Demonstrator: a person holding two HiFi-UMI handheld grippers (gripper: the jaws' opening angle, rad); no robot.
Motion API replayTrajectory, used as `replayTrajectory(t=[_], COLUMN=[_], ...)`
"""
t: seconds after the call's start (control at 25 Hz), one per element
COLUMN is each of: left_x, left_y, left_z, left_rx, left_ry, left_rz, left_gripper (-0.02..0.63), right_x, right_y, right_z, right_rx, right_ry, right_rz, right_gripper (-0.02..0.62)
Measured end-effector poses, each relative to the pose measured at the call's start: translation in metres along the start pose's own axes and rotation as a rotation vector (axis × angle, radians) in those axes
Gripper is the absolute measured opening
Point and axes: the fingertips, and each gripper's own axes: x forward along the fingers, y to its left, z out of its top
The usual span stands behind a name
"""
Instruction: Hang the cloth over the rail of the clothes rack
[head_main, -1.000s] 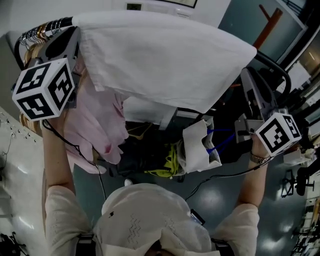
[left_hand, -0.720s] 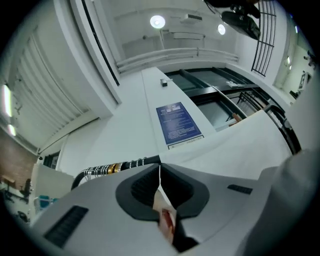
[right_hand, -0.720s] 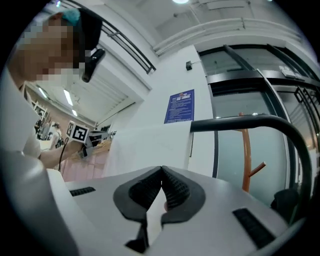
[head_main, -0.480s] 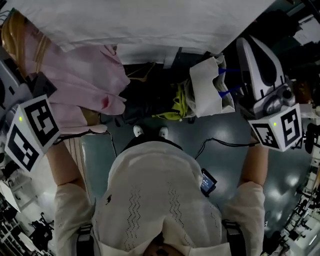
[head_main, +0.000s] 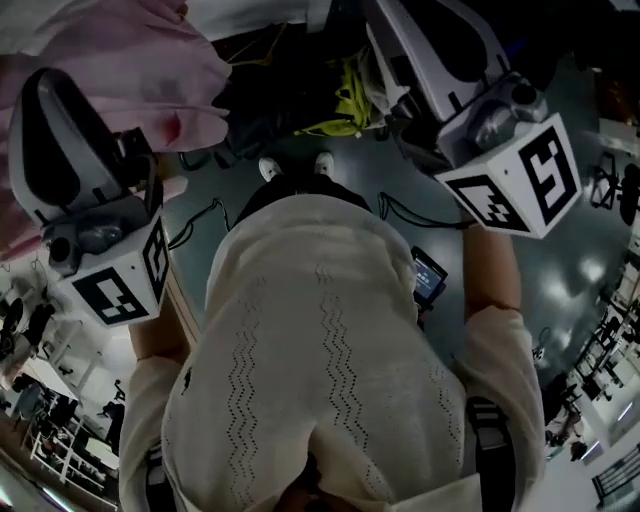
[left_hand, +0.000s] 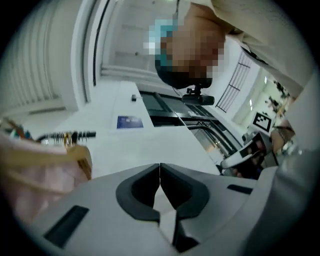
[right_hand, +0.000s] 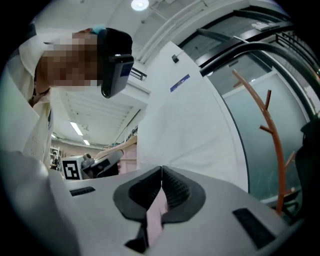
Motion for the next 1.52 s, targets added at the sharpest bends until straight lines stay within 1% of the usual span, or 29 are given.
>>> replayTrajectory(t=[0.08,0.12,0.16,0.28,0.36,0.48,0.6,0.76,1.0,1.12,1.4,1.52], left_x=[-0.002,-0.005,-0.008,-0.022,-0.031,-0.045,-0.066,-0.078,-0.079,-0.079,-0.081,-0.082], left_y=[-0.028,-0.04,-0.05,-0.073,-0.091,-0.118,-0.137,-0.144,-0.136,-0.132,-0.129,-0.129], left_z=[-0.028,-0.038,-0.047,-0.071,-0.08,-0.085,-0.096,-0.103,-0.109,-0.113,-0.108,-0.107], left_rx=[-0.15,-0.202,-0.236,-0.286,-0.327,-0.381,-0.406,-0.424,-0.41,-0.402,-0.414,-0.404], left_ry=[0.074,0.105,0.132,0.196,0.212,0.224,0.276,0.319,0.328,0.332,0.358,0.366], left_rz=[-0.053,-0.07,-0.086,-0.121,-0.132,-0.142,-0.163,-0.157,-0.158,-0.152,-0.12,-0.124], left_gripper=[0.014,0.014,0.014,0.014,0.014,0.014,0.014,0.014,0.014,0.014,0.014,0.014], right_x=[0.006,0.007,0.008,0.006,0.001,-0.011,-0.019,-0.027,-0.031,-0.029,-0.026,-0.026], right_y=[0.017,0.025,0.033,0.048,0.053,0.058,0.062,0.066,0.062,0.064,0.072,0.074], right_z=[-0.018,-0.028,-0.038,-0.075,-0.094,-0.11,-0.118,-0.126,-0.133,-0.136,-0.138,-0.137], right_rx=[0.022,0.016,0.009,0.027,0.048,0.053,0.069,0.08,0.106,0.104,0.105,0.109], right_ry=[0.005,0.016,0.033,0.094,0.122,0.147,0.157,0.175,0.181,0.187,0.198,0.202], right_rz=[0.013,0.019,0.024,0.044,0.051,0.035,0.019,-0.006,-0.052,-0.052,-0.041,-0.035], right_gripper=[0.018,0.018,0.018,0.018,0.018,0.018,0.018,0.018,0.018,0.018,0.018,0.018])
